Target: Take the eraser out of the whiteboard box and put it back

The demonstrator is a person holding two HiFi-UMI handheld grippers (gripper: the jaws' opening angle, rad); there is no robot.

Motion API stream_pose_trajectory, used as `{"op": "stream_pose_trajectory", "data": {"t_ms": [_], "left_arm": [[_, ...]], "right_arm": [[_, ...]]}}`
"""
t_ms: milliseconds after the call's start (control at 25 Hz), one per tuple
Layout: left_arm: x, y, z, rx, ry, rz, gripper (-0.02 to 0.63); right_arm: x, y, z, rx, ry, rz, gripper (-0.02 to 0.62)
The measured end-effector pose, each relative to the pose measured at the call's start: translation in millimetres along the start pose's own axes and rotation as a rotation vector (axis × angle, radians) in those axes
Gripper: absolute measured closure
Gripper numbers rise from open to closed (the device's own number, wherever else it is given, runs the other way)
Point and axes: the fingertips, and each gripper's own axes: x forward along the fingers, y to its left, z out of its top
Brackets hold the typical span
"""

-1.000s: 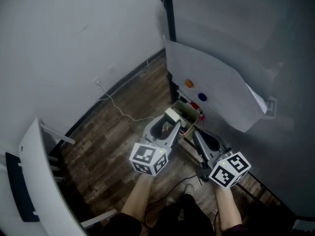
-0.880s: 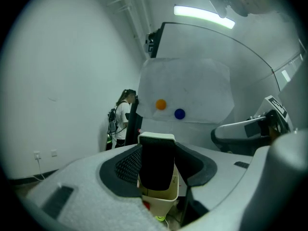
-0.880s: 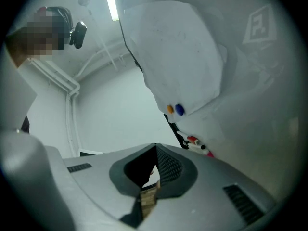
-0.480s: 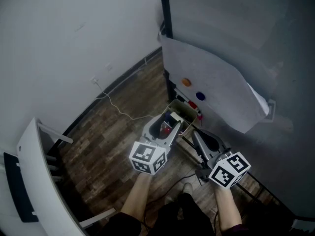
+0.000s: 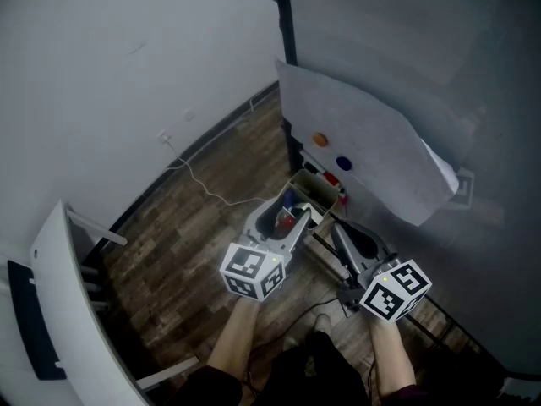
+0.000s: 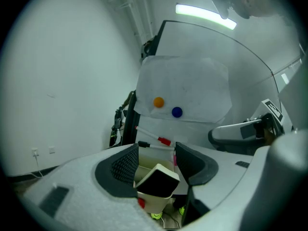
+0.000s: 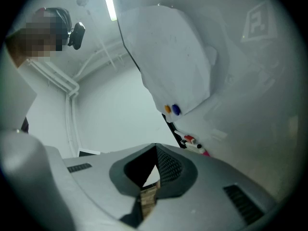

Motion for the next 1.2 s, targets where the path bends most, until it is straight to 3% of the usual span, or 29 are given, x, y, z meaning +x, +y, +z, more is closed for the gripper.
{"op": "stream_pose_trajectory", "data": {"t_ms": [360, 560, 760, 1000, 1200], "left_arm": [[-28, -35, 52, 0.019, -0.044, -0.046, 0.399], [-54, -60, 91, 0.038, -0.094, -0.051, 0.454], [-83, -77, 128, 0.075, -0.169, -0.041, 0.554], [-109, -98, 157, 0.123, -0.248, -0.053, 0.6], [-124, -106, 169, 0.139, -0.283, -0.062, 0.601]], "right_arm": [[-9, 26, 30, -0.015, -0.03, 0.026, 0.592], [-18, 56, 57, -0.057, -0.065, 0.062, 0.592], [-27, 88, 80, -0.114, -0.105, 0.108, 0.592], [-38, 119, 100, -0.187, -0.15, 0.141, 0.592], [-43, 137, 107, -0.226, -0.17, 0.153, 0.592]]}}
